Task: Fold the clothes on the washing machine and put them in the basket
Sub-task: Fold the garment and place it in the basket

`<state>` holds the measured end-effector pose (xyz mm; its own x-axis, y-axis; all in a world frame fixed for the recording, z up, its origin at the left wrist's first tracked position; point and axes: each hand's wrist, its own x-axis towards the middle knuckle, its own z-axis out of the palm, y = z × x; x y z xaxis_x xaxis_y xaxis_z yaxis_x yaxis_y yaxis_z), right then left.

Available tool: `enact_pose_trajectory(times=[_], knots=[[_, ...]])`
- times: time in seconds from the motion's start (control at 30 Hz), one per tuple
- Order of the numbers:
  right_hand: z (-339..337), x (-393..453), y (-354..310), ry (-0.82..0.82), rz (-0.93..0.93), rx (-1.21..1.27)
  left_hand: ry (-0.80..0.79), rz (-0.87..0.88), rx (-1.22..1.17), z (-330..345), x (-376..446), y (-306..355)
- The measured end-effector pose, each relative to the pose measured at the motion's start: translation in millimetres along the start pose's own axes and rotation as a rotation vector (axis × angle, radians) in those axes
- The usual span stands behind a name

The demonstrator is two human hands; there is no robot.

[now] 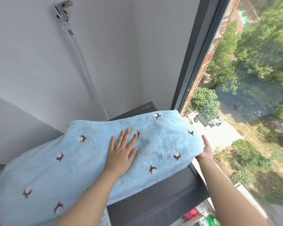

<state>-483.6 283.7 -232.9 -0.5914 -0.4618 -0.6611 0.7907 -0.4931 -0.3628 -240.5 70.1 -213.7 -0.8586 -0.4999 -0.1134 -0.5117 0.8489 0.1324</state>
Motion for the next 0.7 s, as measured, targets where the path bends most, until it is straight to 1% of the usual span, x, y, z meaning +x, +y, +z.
enact_pose_trajectory(times=[0.03, 0.1, 0.13, 0.17, 0.23, 0.27, 0.3, 0.37, 0.43, 0.53, 0.57, 0.6, 0.63, 0.67, 0.7], knots=[[-2.0, 3.9, -4.9, -0.018, -0.022, 0.062, -0.006, -0.005, -0.045, -0.4, -1.5, 0.4], [8.2, 0.3, -17.5, -0.053, 0.003, 0.144, -0.001, -0.034, -0.196, -3.8, -4.8, 1.9], [15.6, -3.6, -24.2, -0.063, 0.004, 0.148, 0.015, -0.065, -0.343, -7.2, -6.9, 3.0], [26.2, -9.9, -29.2, -0.072, 0.005, 0.132, 0.036, -0.114, -0.538, -15.2, -10.1, 3.0], [51.4, -29.1, -36.7, -0.113, 0.010, 0.078, -0.010, -0.297, -0.991, -31.6, -18.6, 1.1], [65.4, -39.4, -37.7, -0.132, -0.010, 0.059, -0.052, -0.384, -1.174, -39.0, -23.7, -1.4], [78.1, -49.7, -36.6, -0.155, -0.052, 0.030, -0.063, -0.451, -1.320, -46.2, -28.8, -5.9], [104.4, -71.5, -31.5, -0.226, -0.174, -0.098, -0.028, -0.551, -1.562, -52.1, -32.2, -16.7], [127.8, -95.3, -16.0, -0.281, -0.290, -0.295, 0.044, -0.656, -1.734, -58.7, -38.1, -29.7], [149.8, -127.2, 23.2, -0.267, -0.463, -0.712, 0.280, -0.747, -1.794, -69.1, -56.3, -56.2], [154.4, -139.0, 42.3, -0.300, -0.574, -0.900, 0.348, -0.773, -1.818, -72.8, -67.5, -68.0], [156.4, -148.2, 65.3, -0.375, -0.742, -1.123, 0.385, -0.806, -1.852, -77.5, -80.4, -80.4], [154.7, -152.1, 90.3, -0.505, -0.906, -1.318, 0.395, -0.843, -1.896, -79.7, -93.3, -93.8], [149.7, -153.5, 114.3, -0.634, -1.004, -1.505, 0.393, -0.889, -1.965, -79.7, -105.3, -106.3], [138.2, -148.3, 136.6, -0.774, -1.014, -1.702, 0.367, -0.928, -2.013, -82.3, -114.2, -111.4]])
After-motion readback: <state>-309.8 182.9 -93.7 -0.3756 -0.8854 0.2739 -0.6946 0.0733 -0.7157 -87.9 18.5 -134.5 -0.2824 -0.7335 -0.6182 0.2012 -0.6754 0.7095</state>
